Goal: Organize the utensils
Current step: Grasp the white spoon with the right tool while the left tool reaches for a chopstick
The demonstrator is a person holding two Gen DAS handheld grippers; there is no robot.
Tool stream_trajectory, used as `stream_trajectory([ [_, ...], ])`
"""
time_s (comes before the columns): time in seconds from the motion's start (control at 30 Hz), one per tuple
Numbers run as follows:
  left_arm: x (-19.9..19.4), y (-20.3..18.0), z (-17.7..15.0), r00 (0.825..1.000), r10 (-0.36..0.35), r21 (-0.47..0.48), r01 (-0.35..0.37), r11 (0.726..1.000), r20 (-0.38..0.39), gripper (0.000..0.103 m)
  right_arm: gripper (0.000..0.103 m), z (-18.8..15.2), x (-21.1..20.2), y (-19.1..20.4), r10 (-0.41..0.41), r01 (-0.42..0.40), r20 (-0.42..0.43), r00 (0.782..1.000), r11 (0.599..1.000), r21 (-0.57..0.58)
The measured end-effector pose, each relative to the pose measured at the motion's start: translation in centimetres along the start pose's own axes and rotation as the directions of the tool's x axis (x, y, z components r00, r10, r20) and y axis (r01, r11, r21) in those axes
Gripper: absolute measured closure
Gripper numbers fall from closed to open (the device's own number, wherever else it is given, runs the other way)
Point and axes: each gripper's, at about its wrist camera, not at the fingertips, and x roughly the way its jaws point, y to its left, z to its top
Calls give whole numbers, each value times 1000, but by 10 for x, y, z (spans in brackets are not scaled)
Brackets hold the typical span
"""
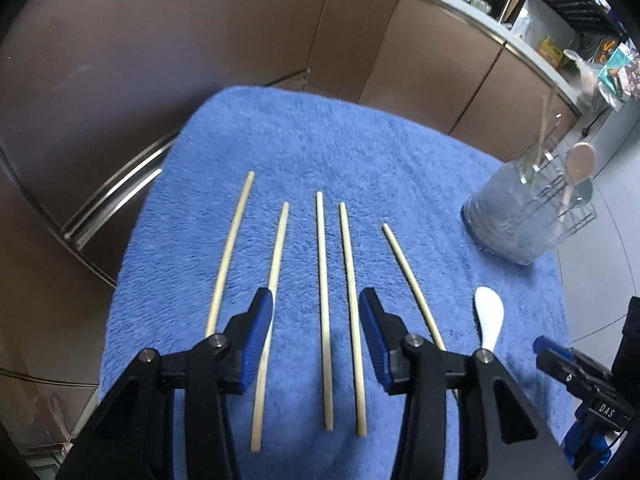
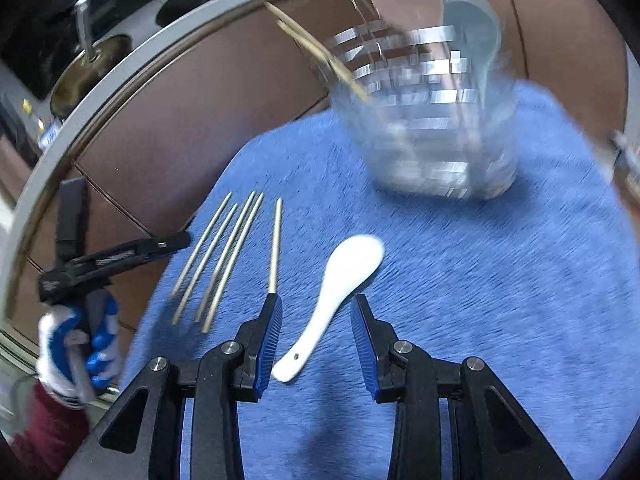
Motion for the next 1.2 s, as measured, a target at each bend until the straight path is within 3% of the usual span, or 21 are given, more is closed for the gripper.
stream_trajectory([
  [0.4, 39, -5, 24, 996, 8, 26, -6, 1000, -88, 69, 65, 19, 33, -34, 66, -50, -91, 994, 983, 174],
  [0.77, 63, -4, 31, 989, -4, 14, 6, 1000, -150, 73, 61, 45, 50, -35, 53, -26, -138, 989, 980, 195],
  [0.9, 64, -5, 32, 988, -7, 13, 9, 1000, -155, 73, 72, 50, 54, -31, 7, 19, -157, 988, 985, 169],
  [1.0, 65, -4, 33, 987, -11, 16, 14, 1000, -162, 73, 74, 52, 58, -27, -1, 26, -159, 987, 987, 159],
  [1.2, 67, -2, 38, 985, -16, 18, 19, 1000, -174, 77, 85, 51, 54, -15, 37, -20, -130, 991, 991, 136],
])
